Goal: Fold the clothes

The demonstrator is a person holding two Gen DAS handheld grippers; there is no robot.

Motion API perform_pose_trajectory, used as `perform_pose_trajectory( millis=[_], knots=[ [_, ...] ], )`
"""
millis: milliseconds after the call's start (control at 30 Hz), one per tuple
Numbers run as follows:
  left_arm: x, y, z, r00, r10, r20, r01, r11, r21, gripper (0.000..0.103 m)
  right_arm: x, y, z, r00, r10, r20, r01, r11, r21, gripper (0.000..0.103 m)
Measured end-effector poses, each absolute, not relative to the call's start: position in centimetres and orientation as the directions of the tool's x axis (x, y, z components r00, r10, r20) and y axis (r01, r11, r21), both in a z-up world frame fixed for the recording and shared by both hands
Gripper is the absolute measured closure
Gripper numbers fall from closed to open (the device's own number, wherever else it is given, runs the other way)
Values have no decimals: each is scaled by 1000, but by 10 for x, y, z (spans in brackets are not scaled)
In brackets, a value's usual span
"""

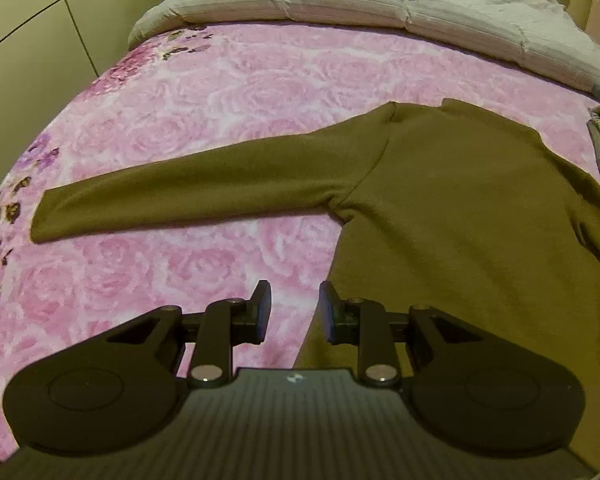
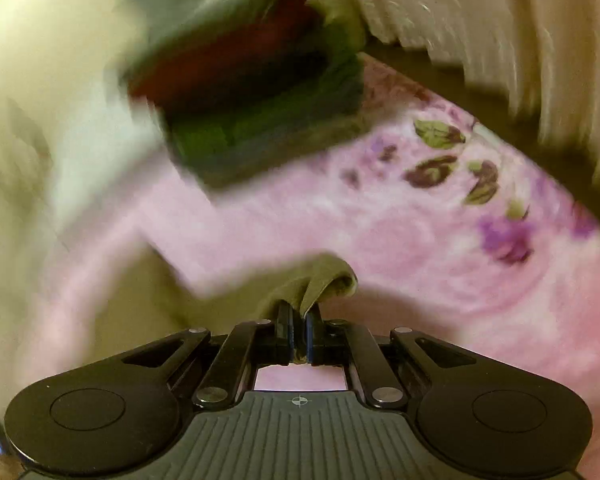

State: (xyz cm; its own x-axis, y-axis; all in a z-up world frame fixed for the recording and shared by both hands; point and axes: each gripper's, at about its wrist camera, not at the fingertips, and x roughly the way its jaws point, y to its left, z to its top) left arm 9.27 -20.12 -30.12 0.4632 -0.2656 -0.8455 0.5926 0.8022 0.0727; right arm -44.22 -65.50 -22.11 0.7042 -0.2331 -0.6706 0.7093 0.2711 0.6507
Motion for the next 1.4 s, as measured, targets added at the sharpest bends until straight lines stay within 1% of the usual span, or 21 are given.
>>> perform_pose_trajectory(
  millis=[133, 167, 233, 300, 333, 367, 433, 567, 667, 733, 800, 833, 867, 900, 933, 1033, 1167, 1233, 1267, 1333, 1400],
  knots=[
    [87, -199, -305, 448, -253, -857, 589, 805, 71, 80, -488, -687, -198, 802, -243, -546, 552, -48, 833, 99],
    [86, -199, -305, 444, -250, -860, 589, 805, 70, 80, -496, -695, -200, 788, -265, -556, 545, -118, 830, 99],
    [83, -198, -307, 437, -243, -866, 587, 807, 69, 80, -511, -708, -220, 690, -301, -659, 611, -247, 752, 98],
    [79, -197, -313, 418, -239, -876, 588, 807, 60, 80, -522, -717, -242, 540, -310, -782, 713, -326, 622, 66],
    [77, -196, -314, 410, -239, -880, 592, 804, 57, 80, -524, -718, -253, 433, -307, -847, 790, -323, 521, 30],
    [74, -195, -315, 402, -240, -884, 596, 801, 54, 80, -526, -719, -265, 319, -304, -898, 853, -321, 411, 24],
    [71, -190, -316, 404, -237, -884, 609, 791, 66, 80, -521, -705, -280, 228, -309, -923, 913, -261, 313, 24],
    [70, -177, -317, 407, -205, -890, 606, 790, 96, 80, -503, -672, -295, 333, -354, -874, 923, -69, 379, 25],
    [65, -176, -318, 406, -202, -891, 607, 789, 98, 80, -476, -654, -299, 331, -411, -849, 943, 175, 282, 25],
    [62, -176, -319, 406, -201, -892, 608, 788, 99, 79, -467, -653, -308, 298, -454, -840, 950, 227, 214, 25],
    [58, -176, -319, 405, -200, -892, 609, 787, 100, 79, -470, -665, -323, 290, -491, -822, 957, 165, 240, 25],
    [57, -176, -319, 404, -200, -892, 609, 786, 100, 79, -472, -674, -334, 316, -487, -814, 948, 121, 295, 37],
    [55, -176, -320, 404, -199, -893, 610, 786, 101, 79, -472, -682, -341, 347, -463, -816, 935, 107, 338, 80],
    [53, -176, -320, 404, -199, -893, 611, 785, 101, 79, -465, -687, -342, 360, -423, -832, 933, 137, 334, 99],
    [51, -176, -320, 403, -199, -893, 611, 785, 101, 79, -460, -689, -337, 374, -401, -836, 927, 180, 329, 103],
    [48, -175, -319, 408, -198, -891, 608, 787, 104, 79, -452, -693, -315, 418, -381, -825, 904, 263, 336, 103],
    [51, -173, -319, 429, -177, -886, 585, 802, 123, 79, -479, -714, -294, 347, -453, -821, 928, 38, 371, 103],
    [51, -175, -323, 426, -164, -890, 585, 800, 133, 79, -482, -726, -302, 265, -473, -841, 948, -34, 318, 103],
    [50, -176, -325, 423, -162, -892, 589, 797, 134, 79, -481, -732, -309, 240, -444, -863, 956, -45, 289, 101],
    [49, -175, -326, 416, -157, -896, 593, 794, 136, 79, -486, -739, -325, 218, -354, -910, 953, -123, 276, 88],
    [48, -172, -326, 411, -153, -899, 591, 796, 134, 78, -501, -723, -322, 275, -393, -877, 908, -194, 372, 80]
  ],
)
